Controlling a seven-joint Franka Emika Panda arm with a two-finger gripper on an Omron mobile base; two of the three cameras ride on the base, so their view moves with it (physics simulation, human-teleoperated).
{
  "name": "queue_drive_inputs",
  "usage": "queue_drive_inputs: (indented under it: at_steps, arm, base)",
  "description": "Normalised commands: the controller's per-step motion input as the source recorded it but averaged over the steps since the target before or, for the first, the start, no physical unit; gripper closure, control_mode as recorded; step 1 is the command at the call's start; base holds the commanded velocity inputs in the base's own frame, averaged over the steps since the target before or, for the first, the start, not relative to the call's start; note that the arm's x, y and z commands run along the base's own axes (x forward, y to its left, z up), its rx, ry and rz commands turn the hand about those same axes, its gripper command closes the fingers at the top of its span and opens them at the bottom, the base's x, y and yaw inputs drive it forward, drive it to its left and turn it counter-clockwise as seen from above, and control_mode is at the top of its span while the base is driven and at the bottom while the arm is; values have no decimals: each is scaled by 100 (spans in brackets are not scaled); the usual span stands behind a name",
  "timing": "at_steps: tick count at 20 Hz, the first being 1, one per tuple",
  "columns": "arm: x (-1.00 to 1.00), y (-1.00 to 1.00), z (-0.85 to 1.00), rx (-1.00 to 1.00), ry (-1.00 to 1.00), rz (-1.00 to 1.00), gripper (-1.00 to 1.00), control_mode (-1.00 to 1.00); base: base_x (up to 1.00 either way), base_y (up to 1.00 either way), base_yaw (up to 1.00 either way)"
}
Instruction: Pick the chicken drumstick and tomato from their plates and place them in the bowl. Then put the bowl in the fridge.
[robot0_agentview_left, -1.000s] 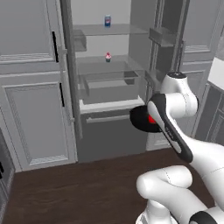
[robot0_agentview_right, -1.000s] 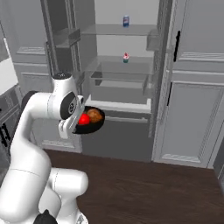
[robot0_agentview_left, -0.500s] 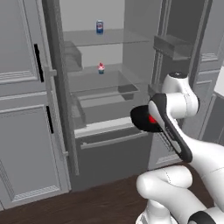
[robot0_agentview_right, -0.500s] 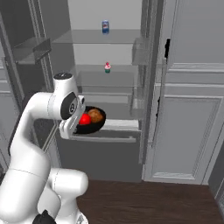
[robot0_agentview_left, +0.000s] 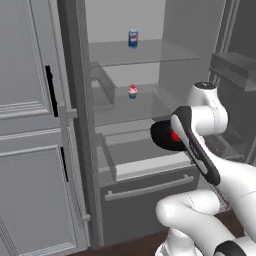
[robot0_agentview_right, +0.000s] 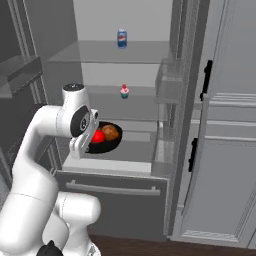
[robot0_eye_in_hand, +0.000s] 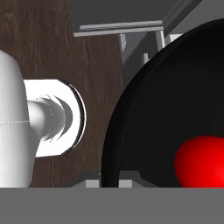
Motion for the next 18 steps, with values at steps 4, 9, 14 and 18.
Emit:
queue_drive_inputs:
  at_steps: [4, 9, 14, 18]
  arm:
    - [0, 0, 0, 0, 0, 0, 100, 100]
    - [0, 0, 0, 0, 0, 0, 100, 100]
    - [0, 0, 0, 0, 0, 0, 100, 100]
    - [0, 0, 0, 0, 0, 0, 100, 100]
  base:
    - [61, 0, 23]
    - [56, 0, 12]
    - [46, 0, 8]
    - [40, 0, 3]
